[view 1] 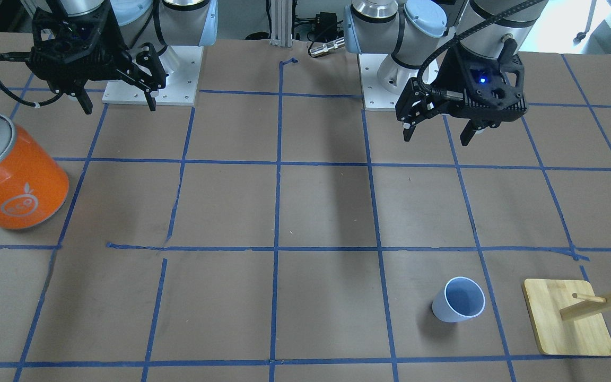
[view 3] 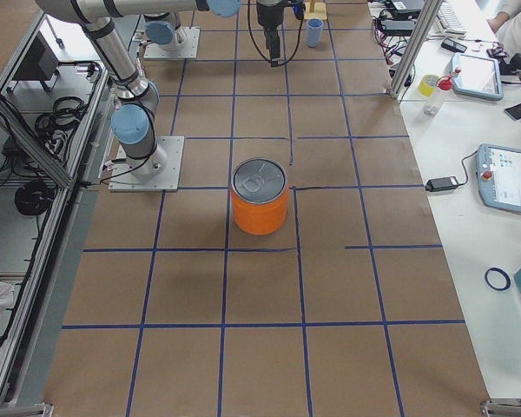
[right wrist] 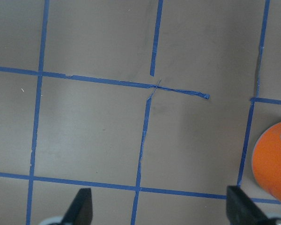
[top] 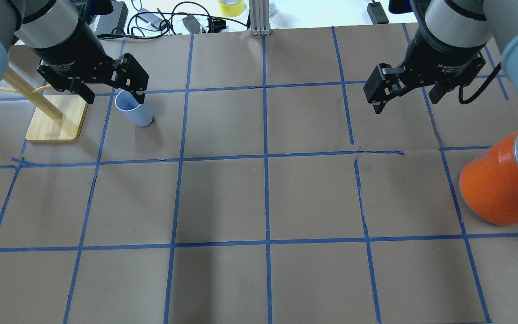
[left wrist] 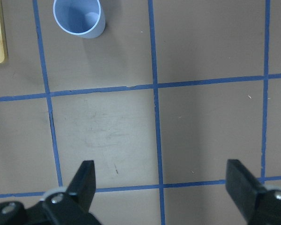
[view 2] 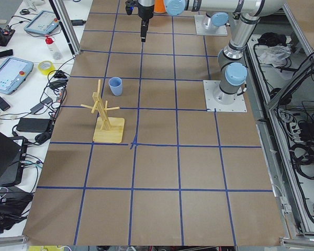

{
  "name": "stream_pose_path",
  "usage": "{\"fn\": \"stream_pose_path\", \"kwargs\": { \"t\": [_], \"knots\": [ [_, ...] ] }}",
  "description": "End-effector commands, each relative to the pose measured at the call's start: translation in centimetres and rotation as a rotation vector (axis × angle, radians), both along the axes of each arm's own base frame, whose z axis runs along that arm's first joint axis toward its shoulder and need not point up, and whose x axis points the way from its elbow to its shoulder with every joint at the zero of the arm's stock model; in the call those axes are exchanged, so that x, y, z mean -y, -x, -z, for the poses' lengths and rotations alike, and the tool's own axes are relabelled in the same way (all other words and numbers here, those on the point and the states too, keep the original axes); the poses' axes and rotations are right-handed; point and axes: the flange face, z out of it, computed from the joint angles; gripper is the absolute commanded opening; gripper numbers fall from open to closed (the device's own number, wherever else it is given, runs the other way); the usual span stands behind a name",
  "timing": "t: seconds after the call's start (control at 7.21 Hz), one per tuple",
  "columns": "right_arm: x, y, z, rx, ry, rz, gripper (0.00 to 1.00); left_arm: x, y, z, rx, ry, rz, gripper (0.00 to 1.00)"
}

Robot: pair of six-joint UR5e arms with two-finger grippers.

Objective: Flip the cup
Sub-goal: 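Release the upright cup and raise the left gripper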

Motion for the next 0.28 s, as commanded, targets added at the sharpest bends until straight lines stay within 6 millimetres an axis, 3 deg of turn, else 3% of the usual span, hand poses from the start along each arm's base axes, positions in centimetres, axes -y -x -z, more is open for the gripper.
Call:
{"fn": "stream_pose_path", "kwargs": {
  "t": [0.0, 0.14],
  "knots": [
    [-0.01, -0.01, 0.03, -0.002, 0.001, 0.0, 1.0, -0.65, -0.07, -0.11, 0.004, -0.032, -0.005, 1.0],
    [0.0, 0.02, 0.03, -0.005, 0.001, 0.0, 1.0, -0.66, -0.08, -0.35, 0.006, -0.032, -0.005, 1.0]
  ]
}}
